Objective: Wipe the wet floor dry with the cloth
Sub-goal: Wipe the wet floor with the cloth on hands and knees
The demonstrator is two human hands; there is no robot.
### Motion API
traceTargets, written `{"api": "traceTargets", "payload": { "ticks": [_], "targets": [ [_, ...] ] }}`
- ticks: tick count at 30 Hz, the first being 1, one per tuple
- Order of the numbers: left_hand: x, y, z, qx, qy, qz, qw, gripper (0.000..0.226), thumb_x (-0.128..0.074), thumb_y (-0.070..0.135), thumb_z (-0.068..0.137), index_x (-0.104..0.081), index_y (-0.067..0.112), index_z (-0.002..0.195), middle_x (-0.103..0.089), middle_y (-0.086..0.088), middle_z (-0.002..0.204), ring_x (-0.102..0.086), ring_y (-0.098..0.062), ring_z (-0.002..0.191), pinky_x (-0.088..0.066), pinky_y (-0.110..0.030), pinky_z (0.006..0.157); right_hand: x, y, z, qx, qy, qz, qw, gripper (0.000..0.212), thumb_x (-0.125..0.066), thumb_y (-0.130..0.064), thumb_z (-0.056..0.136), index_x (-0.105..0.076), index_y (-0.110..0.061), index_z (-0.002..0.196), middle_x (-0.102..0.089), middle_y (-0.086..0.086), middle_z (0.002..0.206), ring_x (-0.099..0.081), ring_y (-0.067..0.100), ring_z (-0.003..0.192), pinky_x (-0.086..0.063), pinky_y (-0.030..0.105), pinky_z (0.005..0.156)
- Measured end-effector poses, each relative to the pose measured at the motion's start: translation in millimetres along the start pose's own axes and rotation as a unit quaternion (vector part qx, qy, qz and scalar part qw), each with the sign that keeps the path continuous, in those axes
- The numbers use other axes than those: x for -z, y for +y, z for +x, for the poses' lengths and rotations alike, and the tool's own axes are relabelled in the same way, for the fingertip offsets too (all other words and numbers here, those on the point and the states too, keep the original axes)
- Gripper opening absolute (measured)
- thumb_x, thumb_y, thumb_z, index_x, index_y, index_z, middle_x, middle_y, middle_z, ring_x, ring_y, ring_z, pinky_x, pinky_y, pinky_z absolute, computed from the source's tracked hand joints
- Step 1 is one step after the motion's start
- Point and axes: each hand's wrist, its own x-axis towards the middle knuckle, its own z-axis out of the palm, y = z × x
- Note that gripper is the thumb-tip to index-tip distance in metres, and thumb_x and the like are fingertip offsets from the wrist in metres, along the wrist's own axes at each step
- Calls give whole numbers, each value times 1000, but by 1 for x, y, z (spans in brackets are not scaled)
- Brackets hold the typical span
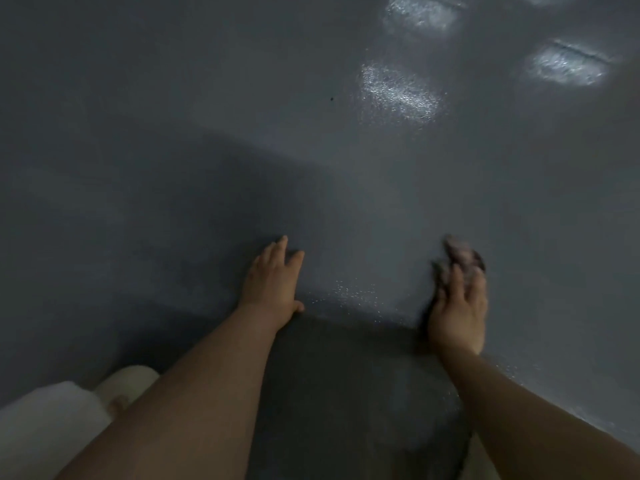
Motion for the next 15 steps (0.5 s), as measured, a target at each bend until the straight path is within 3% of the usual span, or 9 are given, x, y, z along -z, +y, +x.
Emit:
{"api": "traceTargets", "payload": {
  "ticks": [3, 6, 10, 12, 14, 15],
  "targets": [
    [-6, 3, -8, 4, -4, -5, 1000, 91, -71, 34, 82, -13, 21, 150, 8, -7, 158, 1, -25, 146, -8, -35, 117, -4, -1, -4, -122, 30, 31, 992, 53, -36, -23, 101, -20, -19, 151, 1, 10, 159, -1, 28, 146, -8, 40, 118],
    [-11, -3, -13, 19, 0, -19, 1000, 90, -70, 31, 83, -12, 21, 151, 8, -6, 159, 1, -25, 146, -8, -35, 117, -20, -34, -16, -123, 23, 35, 992, 53, -38, -18, 99, -24, -12, 150, 2, 16, 158, 1, 33, 145, -5, 42, 117],
    [-18, -19, -18, 65, 12, -61, 996, 84, -68, 24, 86, -14, 21, 151, 5, -5, 159, 0, -25, 145, -12, -36, 117, -48, -86, -57, 83, -19, 7, 996, 54, -52, -7, 86, -44, -5, 139, -19, 27, 152, -19, 46, 139, -18, 54, 111],
    [-20, -29, -23, 90, 26, -67, 993, 79, -64, 22, 89, -14, 20, 151, 2, -5, 159, -3, -25, 145, -15, -36, 116, -56, -111, -74, 216, -84, -43, 972, 63, -51, -11, 88, -31, -10, 147, 1, 20, 154, 4, 38, 141, -3, 48, 111],
    [-24, -40, -27, 108, 45, -82, 990, 74, -58, 18, 91, -15, 18, 151, -1, -5, 159, -7, -25, 145, -16, -35, 116, -57, -135, -83, 347, -229, -56, 908, 69, -47, -20, 95, -9, -20, 152, 27, 7, 149, 31, 26, 131, 12, 41, 112],
    [-26, -44, -29, 112, 55, -91, 988, 70, -55, 16, 93, -16, 17, 150, -4, -5, 159, -8, -24, 145, -16, -34, 116, -54, -145, -84, 394, -284, -47, 873, 69, -49, -22, 96, -8, -22, 152, 27, 5, 150, 32, 25, 132, 10, 42, 114]
  ]
}}
